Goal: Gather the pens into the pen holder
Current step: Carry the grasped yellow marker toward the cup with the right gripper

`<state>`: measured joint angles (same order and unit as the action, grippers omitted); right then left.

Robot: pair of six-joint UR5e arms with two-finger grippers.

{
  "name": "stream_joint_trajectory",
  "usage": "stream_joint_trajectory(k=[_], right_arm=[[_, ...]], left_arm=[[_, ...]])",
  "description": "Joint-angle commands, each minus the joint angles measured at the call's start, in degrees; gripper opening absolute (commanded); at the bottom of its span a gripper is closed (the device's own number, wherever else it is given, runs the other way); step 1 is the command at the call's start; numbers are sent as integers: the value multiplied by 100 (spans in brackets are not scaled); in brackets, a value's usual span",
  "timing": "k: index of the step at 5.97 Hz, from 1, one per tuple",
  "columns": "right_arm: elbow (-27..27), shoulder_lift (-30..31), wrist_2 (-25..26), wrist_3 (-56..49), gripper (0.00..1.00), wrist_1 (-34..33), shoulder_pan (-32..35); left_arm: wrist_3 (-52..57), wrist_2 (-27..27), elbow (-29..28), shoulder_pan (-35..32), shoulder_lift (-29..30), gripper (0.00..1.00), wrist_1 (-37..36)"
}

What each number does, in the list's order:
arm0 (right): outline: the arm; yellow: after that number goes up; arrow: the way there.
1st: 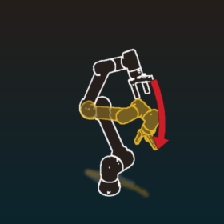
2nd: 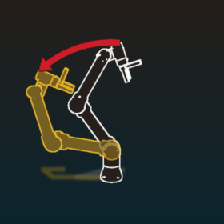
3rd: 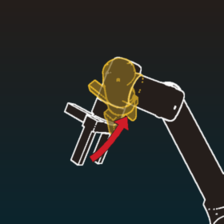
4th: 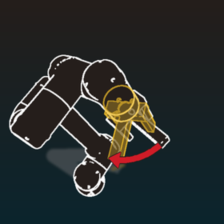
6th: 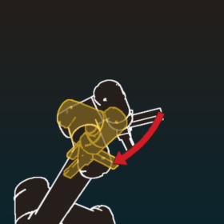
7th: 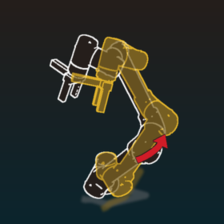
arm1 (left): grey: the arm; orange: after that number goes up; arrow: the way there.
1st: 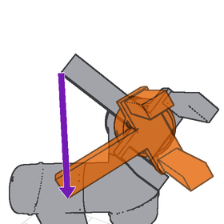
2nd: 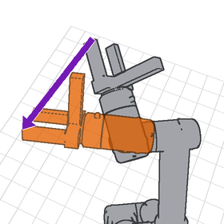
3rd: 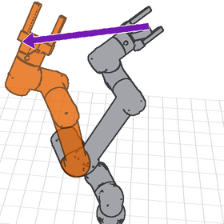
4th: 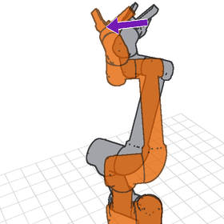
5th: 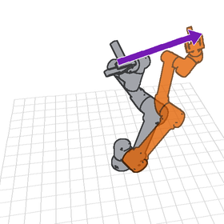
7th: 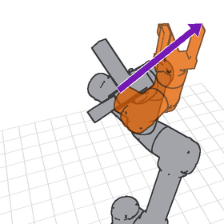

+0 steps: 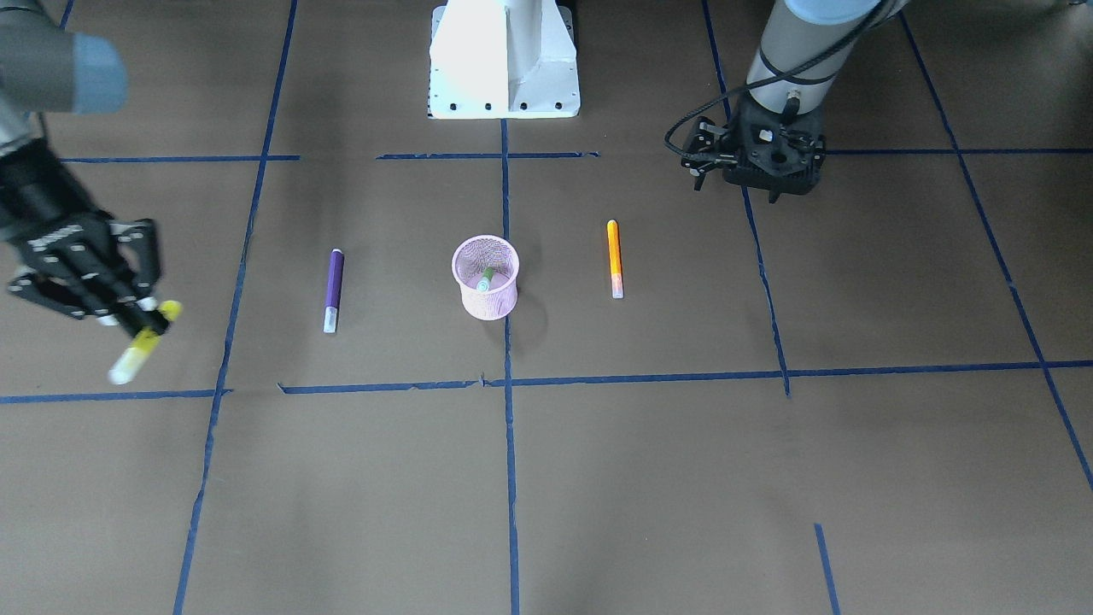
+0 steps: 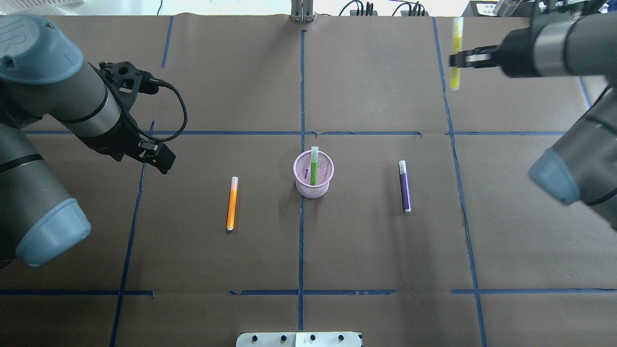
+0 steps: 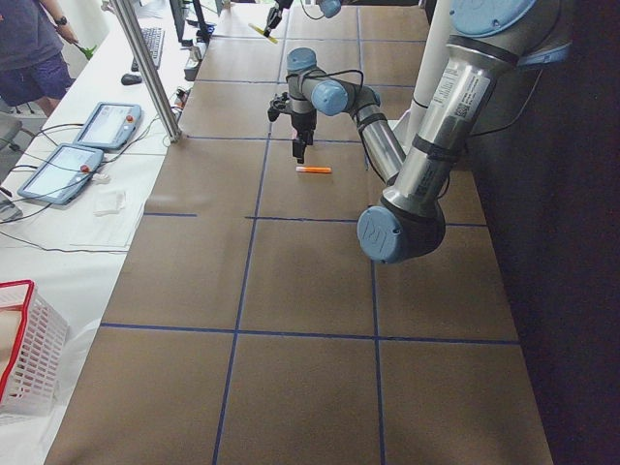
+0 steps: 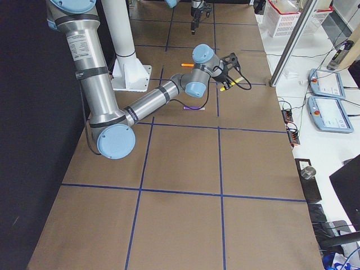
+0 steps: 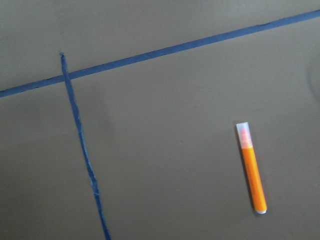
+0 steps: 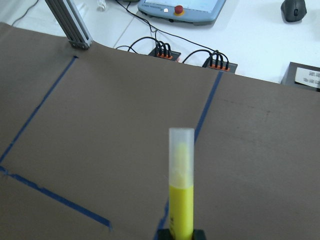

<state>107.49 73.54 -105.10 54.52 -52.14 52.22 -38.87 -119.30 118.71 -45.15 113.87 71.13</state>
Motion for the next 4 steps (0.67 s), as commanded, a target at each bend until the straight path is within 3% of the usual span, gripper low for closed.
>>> stream_joint_trajectory(k=[1,2,3,4], right_arm=[[132,-408,1896,699,0,-398,-1366],[97,-906,2898,1170,0,-1081,-2059],[1,-1094,3969,1384,0,-1192,-2858],[-78,-1140,4450,1534,0,-1202,-3258]], left_arm=[[38,-31,-14,-37,-32,100,6],[3,-31,-14,-37,-23,100,23],[-6,-31,-14,-37,-14,100,23],[-15,-31,-32,-37,-14,100,32]])
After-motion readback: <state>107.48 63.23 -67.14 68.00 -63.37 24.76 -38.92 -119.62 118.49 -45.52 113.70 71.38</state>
